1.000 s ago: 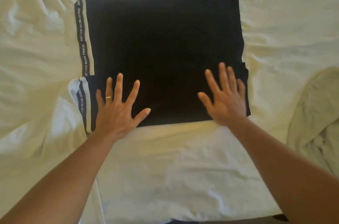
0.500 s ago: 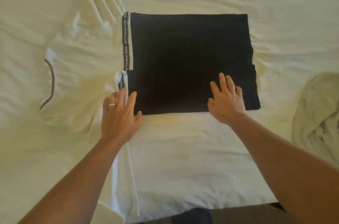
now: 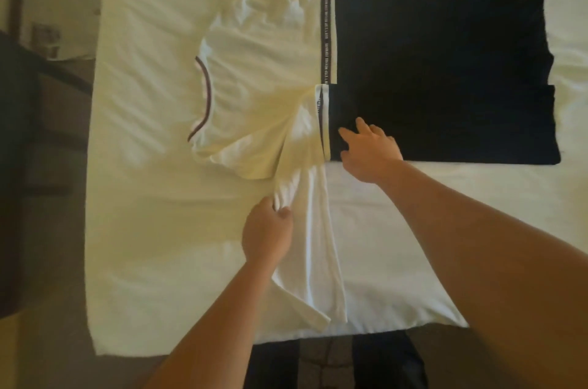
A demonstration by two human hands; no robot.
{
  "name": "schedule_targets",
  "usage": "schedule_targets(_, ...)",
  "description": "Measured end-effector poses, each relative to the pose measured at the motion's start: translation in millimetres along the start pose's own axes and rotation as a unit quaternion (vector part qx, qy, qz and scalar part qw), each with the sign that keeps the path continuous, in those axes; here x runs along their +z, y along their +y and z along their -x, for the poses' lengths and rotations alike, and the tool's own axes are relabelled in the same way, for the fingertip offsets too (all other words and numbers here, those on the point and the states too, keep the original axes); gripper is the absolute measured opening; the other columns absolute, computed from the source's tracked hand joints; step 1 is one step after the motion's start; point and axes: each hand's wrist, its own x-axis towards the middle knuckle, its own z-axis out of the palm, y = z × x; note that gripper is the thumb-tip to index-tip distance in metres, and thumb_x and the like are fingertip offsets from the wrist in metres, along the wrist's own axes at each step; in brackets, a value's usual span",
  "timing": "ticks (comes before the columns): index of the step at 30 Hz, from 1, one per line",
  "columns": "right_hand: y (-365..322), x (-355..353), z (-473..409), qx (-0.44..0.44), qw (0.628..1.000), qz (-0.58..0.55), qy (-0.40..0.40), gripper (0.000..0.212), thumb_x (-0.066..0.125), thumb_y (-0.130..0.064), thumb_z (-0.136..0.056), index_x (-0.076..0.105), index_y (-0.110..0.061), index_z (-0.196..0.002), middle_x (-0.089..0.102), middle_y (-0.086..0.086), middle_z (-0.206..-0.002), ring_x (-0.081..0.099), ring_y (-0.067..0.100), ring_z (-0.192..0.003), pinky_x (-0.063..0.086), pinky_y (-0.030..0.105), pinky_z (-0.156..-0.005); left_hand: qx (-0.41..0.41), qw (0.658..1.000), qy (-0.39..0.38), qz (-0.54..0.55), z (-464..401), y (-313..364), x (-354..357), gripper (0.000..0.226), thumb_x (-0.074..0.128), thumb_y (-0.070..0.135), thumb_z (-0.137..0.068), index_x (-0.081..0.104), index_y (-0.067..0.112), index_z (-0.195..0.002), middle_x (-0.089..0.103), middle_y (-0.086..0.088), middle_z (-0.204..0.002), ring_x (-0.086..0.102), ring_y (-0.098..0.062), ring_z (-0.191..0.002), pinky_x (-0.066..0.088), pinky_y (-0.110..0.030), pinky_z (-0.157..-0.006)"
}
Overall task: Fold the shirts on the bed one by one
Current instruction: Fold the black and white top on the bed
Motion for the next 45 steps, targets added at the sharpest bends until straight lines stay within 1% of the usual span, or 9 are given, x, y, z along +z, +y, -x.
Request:
schedule_targets(6,-0.5,-20.6,-8.0,-0.001,1.000,-0.017,0.004,0.047,0.045,-0.029,-0.103,0.042,-0.027,-0.149,0.045,0.009,-0.149,0.051,0.035,-0.127,0.047,0.043,-0.098,0.129,0.981,-0.097,0.110,-51.6,46.6,-53.9,0.036,0.069,0.030,-0.092,0.047,0.012,-0.070,0.045,0.000,-0.067,0.042,-0.018,-0.063,0.032,-0.031,-0.059)
schedule_targets(10,4.6,-32.7,-19.2,-0.002,1.000,-0.030,-0.004,0.032,0.046,-0.027,-0.103,0.060,-0.024,-0.131,0.064,0.005,-0.125,0.063,0.024,-0.101,0.045,0.030,-0.073,0.146,0.968,-0.090,0.182,-109.0,100.7,-97.3,0.029,0.072,0.035,-0.087,0.054,0.014,-0.077,0.045,-0.004,-0.070,0.042,-0.015,-0.065,0.034,-0.032,-0.063)
schedule_targets(17,4.8,-56.0,-37.5,0.003,0.995,-0.099,-0.007,0.025,0.051,-0.034,-0.101,0.070,-0.018,-0.103,0.071,0.003,-0.095,0.066,0.017,-0.080,0.055,0.032,-0.075,0.108,0.958,0.012,0.265,-181.2,143.5,-155.3,0.031,0.073,0.043,-0.074,0.049,0.023,-0.069,0.044,0.005,-0.065,0.043,-0.017,-0.060,0.031,-0.030,-0.059)
schedule_targets(23,-46.3,-87.9,-63.6,0.002,0.934,-0.356,0.045,0.030,0.059,-0.035,-0.099,0.063,-0.016,-0.122,0.066,-0.002,-0.095,0.067,0.013,-0.079,0.055,0.027,-0.069,0.121,0.985,0.116,0.048,-198.8,62.4,-140.8,0.055,0.046,0.064,-0.089,0.059,0.018,-0.118,0.062,-0.009,-0.116,0.057,-0.034,-0.109,0.047,-0.047,-0.091)
schedule_targets(26,-69.3,-87.6,-80.6,-0.035,0.937,-0.339,0.074,0.053,0.063,-0.035,-0.096,0.045,-0.022,-0.143,0.065,0.000,-0.107,0.063,0.010,-0.080,0.049,0.025,-0.066,0.197,0.953,0.125,-0.194,-202.5,29.1,-127.3,0.056,0.030,0.051,-0.103,0.044,0.015,-0.143,0.045,-0.015,-0.147,0.042,-0.041,-0.133,0.042,-0.058,-0.100)
schedule_targets(29,-80.2,-86.1,-98.1,-0.016,0.923,-0.379,0.067,0.061,0.066,-0.043,-0.094,0.042,-0.019,-0.145,0.062,0.002,-0.114,0.061,0.010,-0.081,0.046,0.022,-0.063,0.202,0.945,0.094,-0.240,-205.1,3.5,-122.9,0.063,0.027,0.054,-0.105,0.018,0.025,-0.160,0.016,-0.005,-0.168,0.021,-0.033,-0.151,0.027,-0.055,-0.115)
schedule_targets(36,-87.2,-103.1,-124.0,-0.033,0.927,-0.366,0.075,0.027,0.066,-0.043,-0.094,0.068,-0.016,-0.094,0.066,-0.001,-0.089,0.064,0.015,-0.076,0.051,0.027,-0.066,0.258,0.906,0.127,-0.310,-216.3,-22.7,-123.9,0.070,0.026,0.059,-0.101,0.025,0.019,-0.159,0.028,-0.007,-0.166,0.036,-0.030,-0.146,0.033,-0.050,-0.106)
schedule_targets(40,-80.8,-120.6,-132.1,0.016,0.848,-0.519,0.108,0.032,0.067,-0.044,-0.094,0.063,-0.012,-0.094,0.066,0.004,-0.087,0.063,0.016,-0.073,0.054,0.030,-0.068,0.250,0.909,0.160,-0.293,-215.4,-12.3,-120.8,0.069,0.040,0.054,-0.095,0.038,0.015,-0.152,0.039,-0.010,-0.159,0.044,-0.034,-0.138,0.034,-0.050,-0.102)
schedule_targets(45,-85.1,-121.8,-140.8,0.000,0.857,-0.513,-0.036,0.027,0.073,-0.031,-0.090,0.069,-0.008,-0.105,0.075,0.006,-0.091,0.074,0.024,-0.081,0.058,0.029,-0.066,0.286,0.887,0.192,-0.308,-223.2,1.9,-121.4,0.072,0.048,0.054,-0.092,0.041,0.011,-0.148,0.043,-0.017,-0.153,0.043,-0.042,-0.137,0.036,-0.052,-0.098)
